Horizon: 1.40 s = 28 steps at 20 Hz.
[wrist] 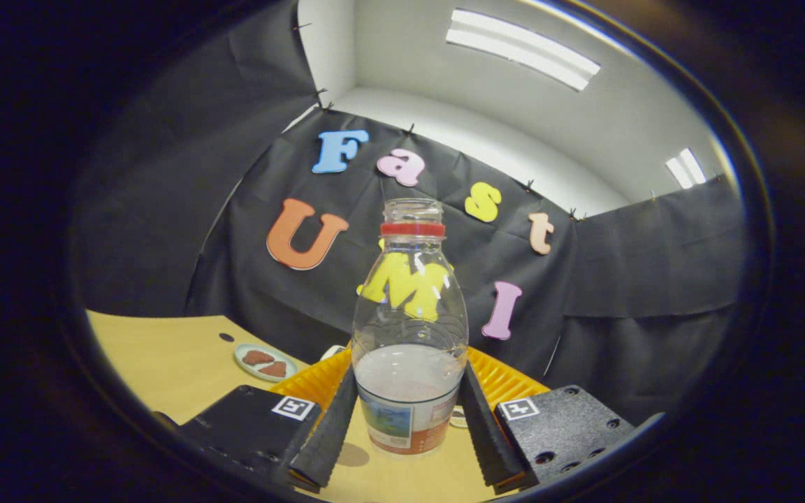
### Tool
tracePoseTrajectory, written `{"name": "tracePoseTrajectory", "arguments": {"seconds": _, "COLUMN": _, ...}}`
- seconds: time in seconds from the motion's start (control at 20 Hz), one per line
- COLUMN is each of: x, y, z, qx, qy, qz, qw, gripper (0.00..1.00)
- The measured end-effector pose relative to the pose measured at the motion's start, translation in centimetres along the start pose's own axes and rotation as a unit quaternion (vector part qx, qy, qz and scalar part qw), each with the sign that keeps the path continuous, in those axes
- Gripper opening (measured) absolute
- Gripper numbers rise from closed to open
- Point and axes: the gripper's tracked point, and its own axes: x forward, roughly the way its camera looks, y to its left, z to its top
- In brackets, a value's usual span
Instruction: Take the bottle from table, then pour the juice into the cup, finally place the bottle on the coaster
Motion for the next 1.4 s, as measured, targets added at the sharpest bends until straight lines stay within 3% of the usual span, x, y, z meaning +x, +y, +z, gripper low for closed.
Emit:
{"name": "tracePoseTrajectory", "arguments": {"seconds": 0.15, "x": 1.0, "y": -0.9, "z": 0.3, "qx": 0.049, "qy": 0.016, "qz": -0.003, "qw": 0.999, "gripper": 0.81}}
{"name": "tracePoseTrajectory", "arguments": {"seconds": 0.3, "x": 2.1, "y": -0.6, "z": -0.1, "qx": 0.097, "qy": 0.058, "qz": 0.025, "qw": 0.993, "gripper": 0.81}}
{"name": "tracePoseTrajectory", "arguments": {"seconds": 0.6, "x": 5.8, "y": -1.5, "z": -1.3, "qx": 0.134, "qy": 0.090, "qz": 0.022, "qw": 0.987, "gripper": 0.81}}
{"name": "tracePoseTrajectory", "arguments": {"seconds": 1.4, "x": 12.2, "y": 4.1, "z": -18.0, "qx": 0.161, "qy": 0.149, "qz": 0.040, "qw": 0.975, "gripper": 0.81}}
